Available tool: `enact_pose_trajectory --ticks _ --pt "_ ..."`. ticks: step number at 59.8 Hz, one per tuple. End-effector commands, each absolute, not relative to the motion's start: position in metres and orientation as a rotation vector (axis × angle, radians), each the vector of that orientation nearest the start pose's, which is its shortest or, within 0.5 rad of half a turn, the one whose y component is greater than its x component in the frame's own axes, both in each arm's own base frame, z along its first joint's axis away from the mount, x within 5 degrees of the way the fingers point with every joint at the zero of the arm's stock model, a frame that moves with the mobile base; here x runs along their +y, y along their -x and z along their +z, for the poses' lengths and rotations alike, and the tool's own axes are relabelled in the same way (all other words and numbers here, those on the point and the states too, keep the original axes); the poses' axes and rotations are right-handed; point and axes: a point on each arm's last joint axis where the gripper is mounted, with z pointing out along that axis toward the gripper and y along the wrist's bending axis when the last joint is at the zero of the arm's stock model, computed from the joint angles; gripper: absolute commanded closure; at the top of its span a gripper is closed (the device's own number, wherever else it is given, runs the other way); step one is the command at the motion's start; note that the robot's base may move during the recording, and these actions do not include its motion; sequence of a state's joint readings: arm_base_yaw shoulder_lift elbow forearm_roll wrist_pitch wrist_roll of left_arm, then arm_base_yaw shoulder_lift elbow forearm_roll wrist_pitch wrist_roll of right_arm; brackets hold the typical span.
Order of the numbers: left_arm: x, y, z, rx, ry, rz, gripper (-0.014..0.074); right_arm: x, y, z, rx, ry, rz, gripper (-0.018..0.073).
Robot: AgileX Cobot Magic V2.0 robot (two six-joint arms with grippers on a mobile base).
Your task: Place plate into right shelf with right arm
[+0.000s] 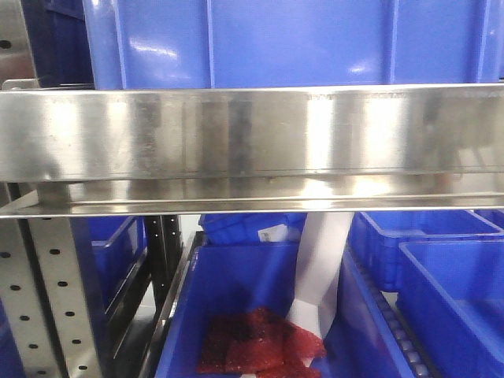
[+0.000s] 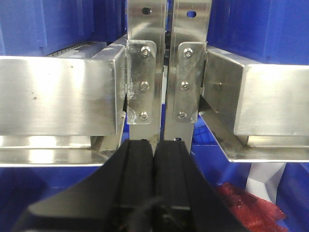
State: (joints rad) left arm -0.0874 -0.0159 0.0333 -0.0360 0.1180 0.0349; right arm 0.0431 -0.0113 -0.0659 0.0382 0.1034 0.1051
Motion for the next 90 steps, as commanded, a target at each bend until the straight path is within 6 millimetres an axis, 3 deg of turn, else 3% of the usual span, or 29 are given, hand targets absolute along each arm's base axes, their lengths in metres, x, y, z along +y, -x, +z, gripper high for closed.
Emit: enact_pose_trajectory --ticks 1,11,31,90 --pt "-0.005 -0.056 0.198 1.533 -0.065 -0.084 0.0643 0.003 -0.050 0.235 1.373 -0.056 0.156 0.0503" --pt "-0.005 -0.056 0.198 1.533 -0.065 -0.084 0.0643 0.003 -0.053 0.219 1.355 -0.057 0.156 0.0503" --pt "-0.005 -0.056 0.198 1.533 -0.065 -0.084 0.0643 0.002 -0.055 0.211 1.437 -0.063 0.147 0.0503" --pt "-0.005 -0.056 0.198 1.533 -0.065 -0.084 0.0643 0.002 -0.055 0.212 1.430 -0.032 0.112 0.0503"
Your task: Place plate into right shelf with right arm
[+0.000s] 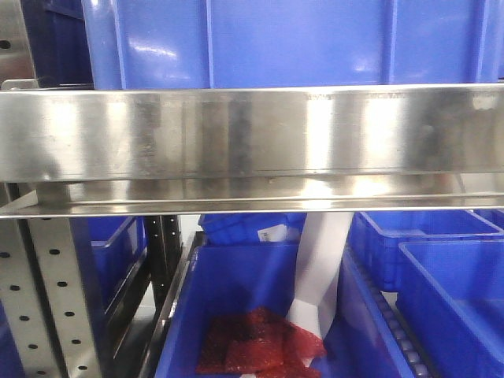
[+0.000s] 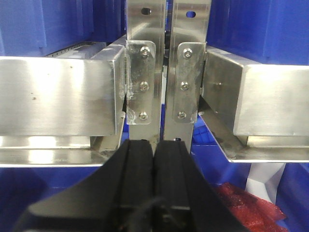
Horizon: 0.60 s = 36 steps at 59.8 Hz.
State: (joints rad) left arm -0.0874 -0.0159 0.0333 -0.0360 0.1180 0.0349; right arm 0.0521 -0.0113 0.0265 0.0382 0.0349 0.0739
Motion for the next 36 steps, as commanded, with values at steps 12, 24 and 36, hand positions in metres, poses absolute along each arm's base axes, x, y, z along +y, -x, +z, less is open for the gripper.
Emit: enact_pose_trajectory --ticks 12,24,36 --pt "-0.0054 -0.0562 0.1976 1.533 -0.065 -0.084 0.0643 0.0024 -0.0546 0.2119 1.430 -0.032 0.112 0.0503" --pt "-0.0054 -0.0562 0.1976 1.533 -0.065 -0.084 0.0643 0.0024 -0.0546 0.2119 1.430 -0.032 0.112 0.0503" --pt "-0.0054 -0.0562 0.1976 1.533 -0.065 -0.084 0.0643 0.0024 -0.0546 0.2119 1.430 -0.032 0.112 0.0503"
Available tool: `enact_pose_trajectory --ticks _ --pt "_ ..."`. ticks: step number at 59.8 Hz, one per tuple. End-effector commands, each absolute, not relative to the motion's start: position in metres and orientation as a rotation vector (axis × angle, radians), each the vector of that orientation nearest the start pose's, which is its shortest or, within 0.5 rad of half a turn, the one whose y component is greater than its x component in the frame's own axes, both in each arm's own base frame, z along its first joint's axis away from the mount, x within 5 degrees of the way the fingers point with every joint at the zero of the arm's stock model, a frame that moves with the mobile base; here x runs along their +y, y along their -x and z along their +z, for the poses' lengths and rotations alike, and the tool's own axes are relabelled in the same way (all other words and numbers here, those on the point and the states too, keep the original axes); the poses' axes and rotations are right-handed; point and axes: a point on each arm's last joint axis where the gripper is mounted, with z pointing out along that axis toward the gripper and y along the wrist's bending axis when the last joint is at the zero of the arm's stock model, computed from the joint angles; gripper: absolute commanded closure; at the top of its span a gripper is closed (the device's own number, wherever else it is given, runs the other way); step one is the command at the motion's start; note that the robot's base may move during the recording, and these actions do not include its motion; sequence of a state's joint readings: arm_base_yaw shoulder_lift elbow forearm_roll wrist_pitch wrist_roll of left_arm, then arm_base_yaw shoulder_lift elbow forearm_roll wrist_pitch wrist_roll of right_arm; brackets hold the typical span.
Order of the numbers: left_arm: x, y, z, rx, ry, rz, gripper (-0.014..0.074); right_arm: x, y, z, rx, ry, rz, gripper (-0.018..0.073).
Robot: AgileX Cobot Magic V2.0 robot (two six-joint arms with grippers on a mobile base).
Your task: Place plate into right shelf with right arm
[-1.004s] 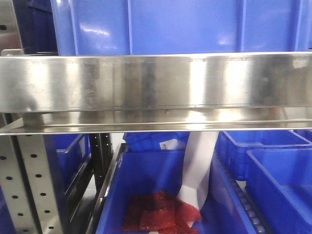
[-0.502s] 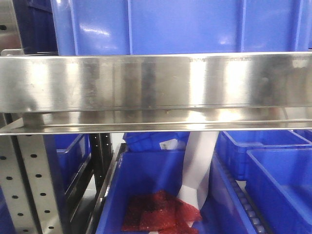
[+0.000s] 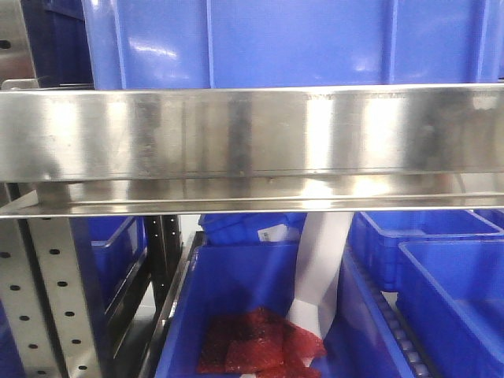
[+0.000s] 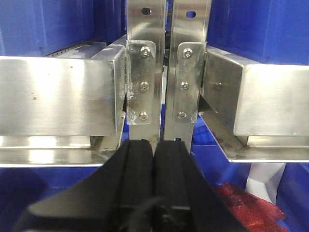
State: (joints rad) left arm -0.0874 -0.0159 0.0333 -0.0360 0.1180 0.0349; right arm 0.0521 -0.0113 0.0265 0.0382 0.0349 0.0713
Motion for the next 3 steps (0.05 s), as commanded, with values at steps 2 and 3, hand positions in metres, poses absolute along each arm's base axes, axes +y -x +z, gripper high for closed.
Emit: enact_pose_trajectory --ticks 2,3 --pt "-0.0054 -0.0562 0.1976 1.533 -0.065 -0.084 0.0643 0.0024 -0.0546 0.2119 1.430 -0.032 0.112 0.0503" --pt "-0.0054 -0.0562 0.1976 1.533 -0.065 -0.084 0.0643 0.0024 -0.0546 0.2119 1.430 -0.032 0.112 0.0503"
